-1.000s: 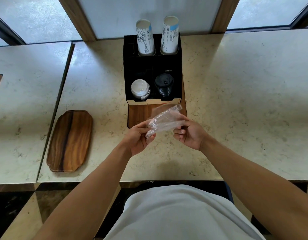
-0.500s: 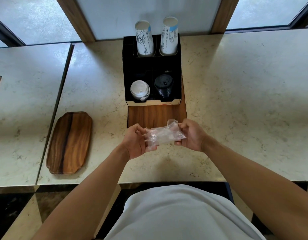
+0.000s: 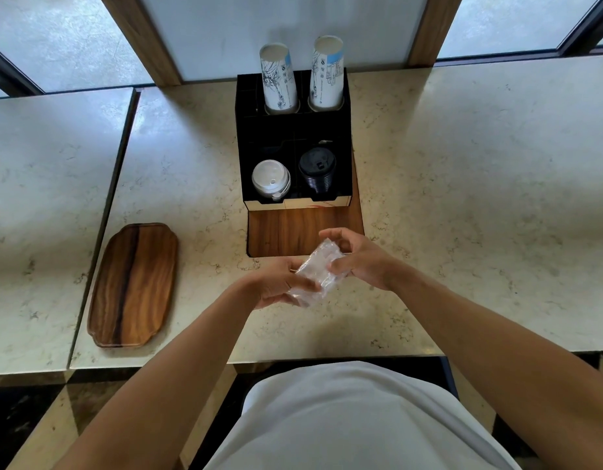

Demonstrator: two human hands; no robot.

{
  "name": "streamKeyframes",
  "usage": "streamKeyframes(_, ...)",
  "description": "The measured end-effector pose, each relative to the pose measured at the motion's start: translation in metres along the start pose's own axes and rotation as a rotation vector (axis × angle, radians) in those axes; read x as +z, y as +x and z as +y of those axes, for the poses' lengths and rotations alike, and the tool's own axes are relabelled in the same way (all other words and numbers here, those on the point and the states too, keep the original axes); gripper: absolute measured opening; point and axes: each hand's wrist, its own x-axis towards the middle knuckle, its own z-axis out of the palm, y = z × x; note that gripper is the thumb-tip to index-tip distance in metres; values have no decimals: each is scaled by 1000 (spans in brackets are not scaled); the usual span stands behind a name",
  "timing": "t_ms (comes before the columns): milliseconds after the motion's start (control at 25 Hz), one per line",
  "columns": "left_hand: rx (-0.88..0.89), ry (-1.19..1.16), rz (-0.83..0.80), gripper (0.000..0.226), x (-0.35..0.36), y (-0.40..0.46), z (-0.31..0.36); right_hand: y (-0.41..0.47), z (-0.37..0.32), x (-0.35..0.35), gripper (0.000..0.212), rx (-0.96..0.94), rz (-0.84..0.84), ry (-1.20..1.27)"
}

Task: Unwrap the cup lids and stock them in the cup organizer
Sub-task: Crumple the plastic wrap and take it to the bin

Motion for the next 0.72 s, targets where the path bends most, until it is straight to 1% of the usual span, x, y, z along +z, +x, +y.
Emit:
streamKeyframes(40,8,51,12,54,2,1,-1,1,-1,2,69,-15,0,-31)
streamKeyframes(80,20,62,48,54,4,2,-1,2,-1,3,67,-24,12,-8)
streamKeyframes(120,36,41,102,53,6,3,-2,3,-1,4,60,-22,37,82)
streamKeyframes(200,61,-105,220,50,7,6,-2,4,1,5,40,11,86,316)
streamKeyframes(240,70,-208,269,48,7,7,-3,3,2,6,41,32,91,305)
streamKeyframes(320,87,-351,325,42,9,9,-3,-1,11,9,59,89,64,71)
streamKeyframes(360,92,-384,326,40,11,10,-4,-2,17,12,61,104,51,-22)
streamKeyframes(400,91,-397,321,40,14,11,-3,-2,21,15,55,110,62,-63)
streamKeyframes(440,84,-400,319,42,18,11,-3,0,24,18,44,104,90,-60)
streamKeyframes(520,69,-413,330,44,22,10,-4,2,25,22,25,82,151,0)
streamKeyframes(640,73,-484,287,32,19,10,-9,2,26,23,18,88,202,16)
streamKeyframes(720,83,-431,302,29,14,8,-11,0,26,22,16,95,189,20)
